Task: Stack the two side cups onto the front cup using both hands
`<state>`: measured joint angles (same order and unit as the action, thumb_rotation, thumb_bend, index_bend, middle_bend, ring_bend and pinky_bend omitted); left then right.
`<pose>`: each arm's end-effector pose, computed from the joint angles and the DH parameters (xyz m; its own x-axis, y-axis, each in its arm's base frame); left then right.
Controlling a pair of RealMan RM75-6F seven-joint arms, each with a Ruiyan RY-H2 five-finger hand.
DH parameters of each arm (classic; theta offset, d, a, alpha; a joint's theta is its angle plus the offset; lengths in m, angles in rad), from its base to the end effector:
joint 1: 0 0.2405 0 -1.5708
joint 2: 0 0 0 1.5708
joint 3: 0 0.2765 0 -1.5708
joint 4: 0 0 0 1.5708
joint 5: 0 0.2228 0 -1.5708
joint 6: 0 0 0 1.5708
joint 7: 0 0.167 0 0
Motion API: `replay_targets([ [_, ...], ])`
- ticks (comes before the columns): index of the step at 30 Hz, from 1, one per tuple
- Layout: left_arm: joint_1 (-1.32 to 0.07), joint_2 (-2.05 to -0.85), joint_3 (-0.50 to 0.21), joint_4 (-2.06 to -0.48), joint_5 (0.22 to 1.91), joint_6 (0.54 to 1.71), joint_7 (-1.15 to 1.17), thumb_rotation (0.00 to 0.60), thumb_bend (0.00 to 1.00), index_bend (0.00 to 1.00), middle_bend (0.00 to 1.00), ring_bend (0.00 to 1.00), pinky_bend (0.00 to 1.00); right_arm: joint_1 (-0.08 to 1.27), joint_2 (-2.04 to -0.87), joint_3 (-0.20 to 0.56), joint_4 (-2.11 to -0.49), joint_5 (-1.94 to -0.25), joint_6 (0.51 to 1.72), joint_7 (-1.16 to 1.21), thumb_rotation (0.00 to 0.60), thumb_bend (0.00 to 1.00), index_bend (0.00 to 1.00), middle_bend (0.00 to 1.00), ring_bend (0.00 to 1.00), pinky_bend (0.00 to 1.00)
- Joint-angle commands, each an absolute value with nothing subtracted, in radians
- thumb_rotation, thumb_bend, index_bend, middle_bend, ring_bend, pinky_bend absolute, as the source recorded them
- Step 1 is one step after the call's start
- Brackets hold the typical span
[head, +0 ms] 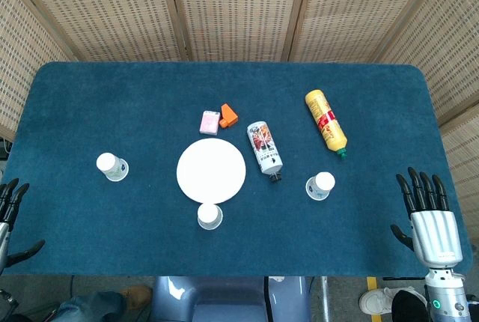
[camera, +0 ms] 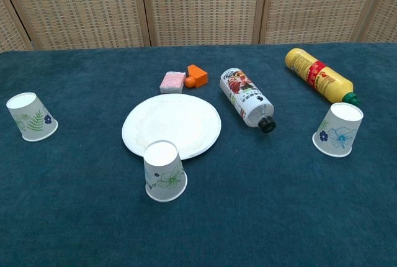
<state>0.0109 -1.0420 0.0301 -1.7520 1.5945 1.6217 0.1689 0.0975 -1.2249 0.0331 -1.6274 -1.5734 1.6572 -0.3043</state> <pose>-0.3122 0.1569 0.1729 0.4931 -0.0187 0.8698 0.8699 -0.0049 -0.4932 -0.2989 -0.2032 0.1397 0.5432 0.1687 0.8225 -0.8287 -0.0495 0.5574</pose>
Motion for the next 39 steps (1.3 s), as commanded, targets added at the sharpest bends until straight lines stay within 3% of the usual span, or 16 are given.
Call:
replay_targets([
  [1, 0.014, -1.048, 0.032, -1.746, 1.602, 1.625, 0.171, 0.600, 0.00, 0.00, 0.00, 0.00, 0.00, 0.095, -1.222, 0.033, -1.631, -1.573, 1.653, -0.308, 0.600, 0.00, 0.00, 0.00, 0.00, 0.00],
  [11, 0.016, -1.061, 0.027, -1.743, 1.602, 1.621, 0.190, 0.600, 0.00, 0.00, 0.00, 0.00, 0.00, 0.133, -1.166, 0.020, -1.703, -1.567, 1.532, -0.254, 0.600, 0.00, 0.00, 0.00, 0.00, 0.00],
  [18, 0.005, -1.072, 0.014, -1.747, 1.567, 1.587, 0.224, 0.600, 0.00, 0.00, 0.00, 0.00, 0.00, 0.340, -1.144, 0.115, -1.712, -1.462, 1.219, -0.361, 0.600, 0.00, 0.01, 0.04, 0.00, 0.05],
  [24, -0.016, -1.073, -0.002, -1.758, 1.502, 1.528, 0.271, 0.600, 0.00, 0.00, 0.00, 0.00, 0.00, 0.485, -1.188, 0.176, -1.696, -1.313, 0.981, -0.354, 0.600, 0.10, 0.16, 0.17, 0.09, 0.14],
  [33, -0.046, -1.067, -0.027, -1.762, 1.437, 1.467, 0.261, 0.600, 0.00, 0.00, 0.00, 0.00, 0.00, 0.623, -1.299, 0.228, -1.582, -1.076, 0.805, -0.377, 0.600, 0.21, 0.22, 0.23, 0.13, 0.19],
  [39, -0.052, -1.062, -0.028, -1.763, 1.421, 1.451, 0.260, 0.600, 0.00, 0.00, 0.00, 0.00, 0.00, 0.673, -1.330, 0.215, -1.544, -0.968, 0.777, -0.440, 0.600, 0.22, 0.24, 0.25, 0.15, 0.22],
])
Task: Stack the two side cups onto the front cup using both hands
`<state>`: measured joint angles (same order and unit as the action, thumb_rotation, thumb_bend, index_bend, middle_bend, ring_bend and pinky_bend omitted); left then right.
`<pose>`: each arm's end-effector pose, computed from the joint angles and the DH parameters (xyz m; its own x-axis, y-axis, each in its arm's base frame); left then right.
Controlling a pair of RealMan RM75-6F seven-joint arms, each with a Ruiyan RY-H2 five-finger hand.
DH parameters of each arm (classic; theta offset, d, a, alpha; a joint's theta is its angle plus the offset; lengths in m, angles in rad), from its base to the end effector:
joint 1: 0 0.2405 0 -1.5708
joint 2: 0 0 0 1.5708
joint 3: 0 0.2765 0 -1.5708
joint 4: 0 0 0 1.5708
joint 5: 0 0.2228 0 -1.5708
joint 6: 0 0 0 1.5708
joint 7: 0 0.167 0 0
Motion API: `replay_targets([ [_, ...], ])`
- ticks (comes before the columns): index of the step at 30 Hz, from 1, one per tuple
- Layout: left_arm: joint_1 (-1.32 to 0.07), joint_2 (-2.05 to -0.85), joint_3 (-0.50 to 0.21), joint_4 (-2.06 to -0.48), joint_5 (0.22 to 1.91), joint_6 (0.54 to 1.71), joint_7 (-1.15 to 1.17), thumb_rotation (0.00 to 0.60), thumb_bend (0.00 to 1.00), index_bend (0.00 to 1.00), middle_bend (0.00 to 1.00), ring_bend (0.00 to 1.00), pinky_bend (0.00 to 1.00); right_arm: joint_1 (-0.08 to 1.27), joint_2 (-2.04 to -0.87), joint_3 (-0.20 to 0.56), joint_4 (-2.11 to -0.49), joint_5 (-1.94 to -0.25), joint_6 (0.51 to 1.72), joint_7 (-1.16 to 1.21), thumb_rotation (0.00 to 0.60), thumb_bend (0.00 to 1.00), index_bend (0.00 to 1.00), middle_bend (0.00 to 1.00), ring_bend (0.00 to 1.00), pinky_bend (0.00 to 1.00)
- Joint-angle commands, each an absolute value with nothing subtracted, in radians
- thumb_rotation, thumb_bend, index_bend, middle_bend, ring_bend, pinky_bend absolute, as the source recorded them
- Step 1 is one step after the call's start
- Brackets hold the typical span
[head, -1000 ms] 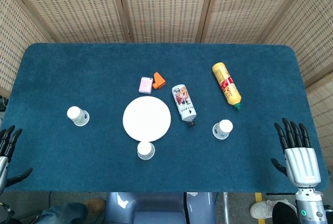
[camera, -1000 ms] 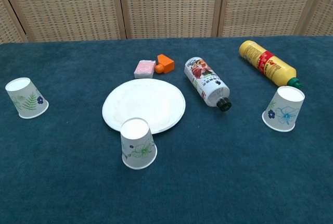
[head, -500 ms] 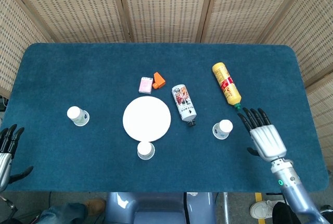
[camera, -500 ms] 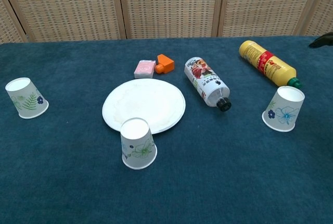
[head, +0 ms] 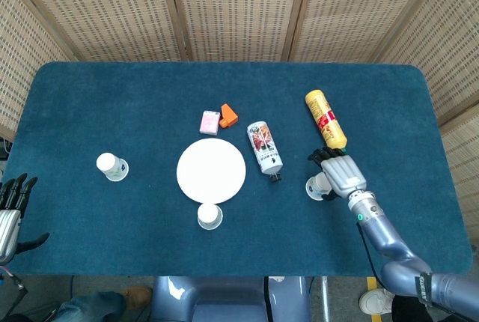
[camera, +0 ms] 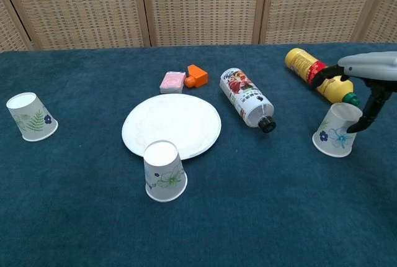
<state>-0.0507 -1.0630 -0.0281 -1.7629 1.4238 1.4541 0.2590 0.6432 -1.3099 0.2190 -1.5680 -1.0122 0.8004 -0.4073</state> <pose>-0.3285 0.1877 0.1563 0.5305 0.0943 0.8424 0.8404 0.0714 -0.5373 -0.2237 -0.3836 0.0302 0.5201 -0.3488 0.7796 -0.8532 -0.2534 0.4558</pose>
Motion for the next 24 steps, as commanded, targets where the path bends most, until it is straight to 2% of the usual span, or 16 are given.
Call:
replay_targets([
  [1, -0.054, -1.062, -0.028, -1.763, 1.418, 1.447, 0.260, 0.600, 0.00, 0.00, 0.00, 0.00, 0.00, 0.681, -1.333, 0.209, -1.539, -0.950, 0.771, -0.451, 0.600, 0.22, 0.25, 0.25, 0.16, 0.23],
  [6, -0.058, -1.060, -0.028, -1.762, 1.407, 1.436, 0.261, 0.600, 0.00, 0.00, 0.00, 0.00, 0.00, 0.703, -1.335, 0.193, -1.526, -0.896, 0.765, -0.479, 0.600, 0.23, 0.26, 0.28, 0.19, 0.26],
  [12, -0.065, -1.059, -0.027, -1.761, 1.400, 1.421, 0.256, 0.600, 0.00, 0.00, 0.00, 0.00, 0.00, 0.720, -1.317, 0.180, -1.529, -0.840, 0.767, -0.490, 0.600, 0.26, 0.31, 0.33, 0.26, 0.35],
  [15, -0.066, -1.059, -0.025, -1.760, 1.399, 1.419, 0.259, 0.600, 0.00, 0.00, 0.00, 0.00, 0.00, 0.725, -1.310, 0.174, -1.531, -0.824, 0.770, -0.487, 0.600, 0.29, 0.37, 0.41, 0.36, 0.44],
  [19, -0.069, -1.062, -0.024, -1.758, 1.395, 1.414, 0.263, 0.600, 0.00, 0.00, 0.00, 0.00, 0.00, 0.723, -1.306, 0.178, -1.535, -0.834, 0.777, -0.445, 0.600, 0.41, 0.48, 0.53, 0.50, 0.52],
  [24, -0.072, -1.064, -0.025, -1.757, 1.386, 1.409, 0.268, 0.600, 0.00, 0.00, 0.00, 0.00, 0.00, 0.717, -1.300, 0.178, -1.538, -0.875, 0.786, -0.397, 0.600, 0.46, 0.50, 0.55, 0.52, 0.53],
])
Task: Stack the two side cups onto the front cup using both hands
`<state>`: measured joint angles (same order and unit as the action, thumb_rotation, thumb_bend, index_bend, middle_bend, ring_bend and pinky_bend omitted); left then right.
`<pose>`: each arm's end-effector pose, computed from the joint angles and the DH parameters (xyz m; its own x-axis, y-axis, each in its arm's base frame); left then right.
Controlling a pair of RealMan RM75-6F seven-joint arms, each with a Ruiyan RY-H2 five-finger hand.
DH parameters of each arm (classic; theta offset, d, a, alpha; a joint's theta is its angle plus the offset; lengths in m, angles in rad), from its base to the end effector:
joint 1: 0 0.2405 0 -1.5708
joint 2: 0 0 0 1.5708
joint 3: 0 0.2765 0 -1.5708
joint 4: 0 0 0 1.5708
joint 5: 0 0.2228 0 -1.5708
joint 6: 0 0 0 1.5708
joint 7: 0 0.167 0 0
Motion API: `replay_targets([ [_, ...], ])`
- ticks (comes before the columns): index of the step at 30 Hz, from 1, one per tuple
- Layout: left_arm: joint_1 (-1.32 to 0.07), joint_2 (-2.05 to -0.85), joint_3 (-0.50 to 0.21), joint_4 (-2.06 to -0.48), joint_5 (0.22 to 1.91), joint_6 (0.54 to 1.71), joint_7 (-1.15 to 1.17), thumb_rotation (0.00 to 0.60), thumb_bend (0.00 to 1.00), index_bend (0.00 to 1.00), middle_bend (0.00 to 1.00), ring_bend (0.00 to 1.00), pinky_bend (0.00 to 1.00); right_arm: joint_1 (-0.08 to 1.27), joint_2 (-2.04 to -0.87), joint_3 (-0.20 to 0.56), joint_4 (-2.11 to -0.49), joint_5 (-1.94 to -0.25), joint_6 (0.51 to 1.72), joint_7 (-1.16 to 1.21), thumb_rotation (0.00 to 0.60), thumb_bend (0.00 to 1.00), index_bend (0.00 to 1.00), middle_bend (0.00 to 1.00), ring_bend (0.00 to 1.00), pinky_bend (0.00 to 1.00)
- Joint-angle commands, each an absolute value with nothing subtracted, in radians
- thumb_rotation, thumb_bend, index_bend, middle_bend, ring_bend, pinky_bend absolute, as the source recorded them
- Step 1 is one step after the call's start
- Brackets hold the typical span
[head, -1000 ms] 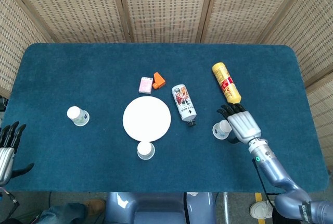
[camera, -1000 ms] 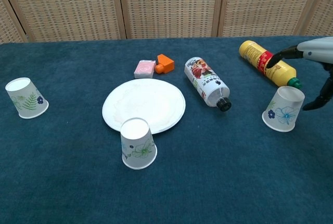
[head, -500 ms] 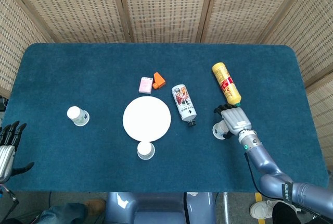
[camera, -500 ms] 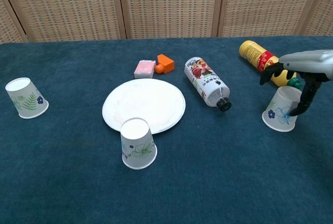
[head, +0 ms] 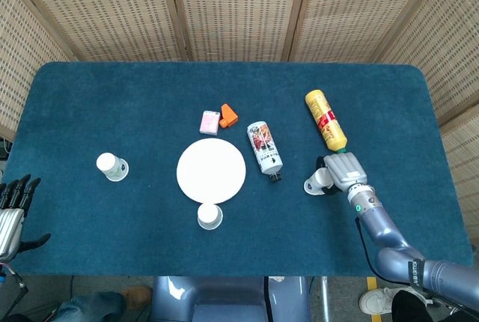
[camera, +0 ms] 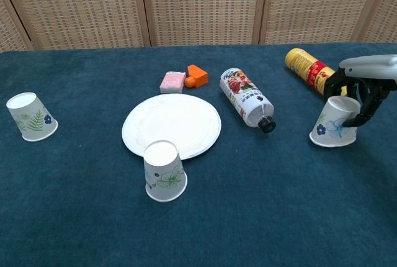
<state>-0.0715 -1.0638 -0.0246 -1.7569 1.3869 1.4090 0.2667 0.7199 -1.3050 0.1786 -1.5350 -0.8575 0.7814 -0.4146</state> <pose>-0.3342 0.1925 0.1509 0.5328 0.1391 0.8347 0.8346 0.0771 -0.5455 -0.2306 -0.3985 0.0305 0.4957 -0.4002 0.7708 -0.8675 -0.1854 0.4616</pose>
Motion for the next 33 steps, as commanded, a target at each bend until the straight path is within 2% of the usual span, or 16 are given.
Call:
replay_targets([
  [1, -0.073, -1.065, -0.024, -1.757, 1.387, 1.409, 0.269, 0.600, 0.00, 0.00, 0.00, 0.00, 0.00, 0.716, -1.295, 0.177, -1.544, -0.884, 0.787, -0.390, 0.600, 0.46, 0.50, 0.55, 0.52, 0.53],
  [6, -0.074, -1.063, -0.024, -1.759, 1.383, 1.407, 0.267, 0.600, 0.00, 0.00, 0.00, 0.00, 0.00, 0.707, -1.248, 0.182, -1.631, -0.944, 0.812, -0.358, 0.600, 0.46, 0.50, 0.55, 0.52, 0.53],
  [13, -0.076, -1.060, -0.022, -1.762, 1.386, 1.406, 0.262, 0.600, 0.00, 0.00, 0.00, 0.00, 0.00, 0.716, -1.126, 0.195, -1.886, -1.075, 0.832, -0.354, 0.600, 0.46, 0.50, 0.55, 0.52, 0.52],
  [19, -0.077, -1.057, -0.019, -1.763, 1.388, 1.406, 0.261, 0.600, 0.00, 0.00, 0.00, 0.00, 0.00, 0.788, -1.097, 0.218, -2.018, -1.056, 0.804, -0.428, 0.600, 0.46, 0.50, 0.55, 0.52, 0.53],
  [25, -0.077, -1.051, -0.016, -1.762, 1.391, 1.403, 0.245, 0.600, 0.00, 0.00, 0.00, 0.00, 0.00, 0.911, -1.161, 0.239, -2.065, -0.910, 0.841, -0.591, 0.600, 0.46, 0.50, 0.55, 0.52, 0.53],
  [33, -0.078, -1.043, -0.011, -1.762, 1.396, 1.398, 0.229, 0.600, 0.00, 0.00, 0.00, 0.00, 0.00, 1.042, -1.305, 0.228, -2.017, -0.788, 0.890, -0.720, 0.600, 0.46, 0.51, 0.55, 0.52, 0.52],
])
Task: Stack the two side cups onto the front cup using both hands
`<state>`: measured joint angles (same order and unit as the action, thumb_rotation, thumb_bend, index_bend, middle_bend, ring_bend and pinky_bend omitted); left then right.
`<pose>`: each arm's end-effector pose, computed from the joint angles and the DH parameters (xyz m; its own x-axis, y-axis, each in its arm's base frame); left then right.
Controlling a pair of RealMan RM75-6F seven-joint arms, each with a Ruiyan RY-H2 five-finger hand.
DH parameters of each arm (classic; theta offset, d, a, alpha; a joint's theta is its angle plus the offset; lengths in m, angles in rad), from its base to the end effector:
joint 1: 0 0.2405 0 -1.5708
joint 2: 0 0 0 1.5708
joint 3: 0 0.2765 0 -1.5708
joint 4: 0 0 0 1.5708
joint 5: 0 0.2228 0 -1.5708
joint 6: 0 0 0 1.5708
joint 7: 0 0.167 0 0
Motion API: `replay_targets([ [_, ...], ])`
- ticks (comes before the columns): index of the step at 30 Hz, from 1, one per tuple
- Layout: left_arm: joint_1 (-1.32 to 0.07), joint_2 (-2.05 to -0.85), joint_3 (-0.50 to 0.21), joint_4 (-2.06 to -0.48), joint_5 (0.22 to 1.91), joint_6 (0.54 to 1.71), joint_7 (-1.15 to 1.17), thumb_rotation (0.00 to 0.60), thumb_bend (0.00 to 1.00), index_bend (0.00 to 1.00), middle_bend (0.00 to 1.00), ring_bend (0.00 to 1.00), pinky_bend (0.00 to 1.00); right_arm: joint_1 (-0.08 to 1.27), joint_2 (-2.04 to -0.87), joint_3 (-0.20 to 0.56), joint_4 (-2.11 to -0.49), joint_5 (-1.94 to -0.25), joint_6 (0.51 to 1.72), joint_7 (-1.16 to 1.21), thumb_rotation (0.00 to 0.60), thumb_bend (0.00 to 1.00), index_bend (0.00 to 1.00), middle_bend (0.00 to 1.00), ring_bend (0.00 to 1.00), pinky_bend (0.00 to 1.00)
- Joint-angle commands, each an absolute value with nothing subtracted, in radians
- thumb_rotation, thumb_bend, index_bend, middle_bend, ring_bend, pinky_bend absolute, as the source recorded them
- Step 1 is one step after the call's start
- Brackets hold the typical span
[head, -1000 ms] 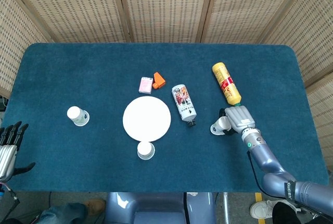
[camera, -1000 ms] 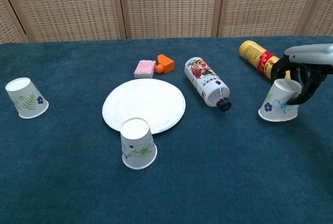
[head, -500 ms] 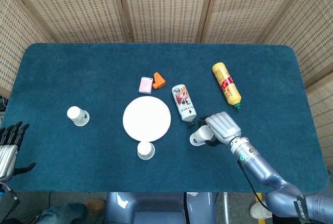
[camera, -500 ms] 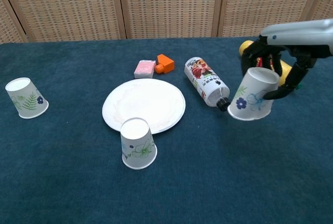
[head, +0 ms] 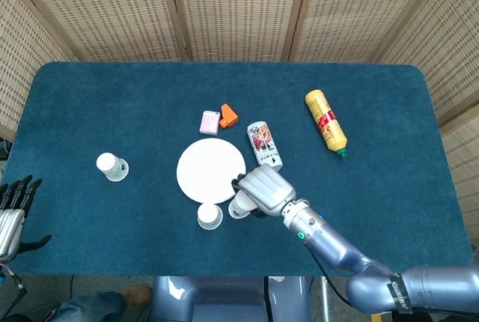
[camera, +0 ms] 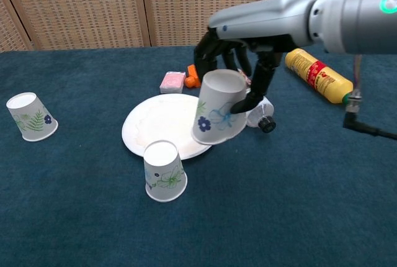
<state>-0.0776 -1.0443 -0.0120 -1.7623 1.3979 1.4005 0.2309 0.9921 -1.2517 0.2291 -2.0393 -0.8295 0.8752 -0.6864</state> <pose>-0.3335 0.1916 0.1533 0.5159 0.1506 0.8433 0.8461 0.0643 -0.5291 -0.0179 -0.3342 0.0169 0.5866 -0.2703 0.7635 -0.6970 -0.6485 0.3060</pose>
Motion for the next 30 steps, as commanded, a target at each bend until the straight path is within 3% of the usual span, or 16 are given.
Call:
replay_targets([
  [1, -0.080, -1.043, -0.011, -1.762, 1.393, 1.394, 0.230, 0.600, 0.00, 0.00, 0.00, 0.00, 0.00, 1.060, -1.330, 0.231, -2.007, -0.781, 0.884, -0.719, 0.600, 0.46, 0.51, 0.55, 0.52, 0.52],
  [11, -0.086, -1.038, -0.013, -1.763, 1.378, 1.380, 0.220, 0.600, 0.00, 0.00, 0.00, 0.00, 0.00, 1.157, -1.460, 0.225, -1.911, -0.729, 0.920, -0.735, 0.600, 0.46, 0.51, 0.55, 0.52, 0.52],
  [30, -0.087, -1.043, -0.012, -1.762, 1.367, 1.381, 0.226, 0.600, 0.00, 0.00, 0.00, 0.00, 0.00, 1.191, -1.504, 0.210, -1.851, -0.740, 0.919, -0.658, 0.600, 0.46, 0.51, 0.55, 0.51, 0.52],
])
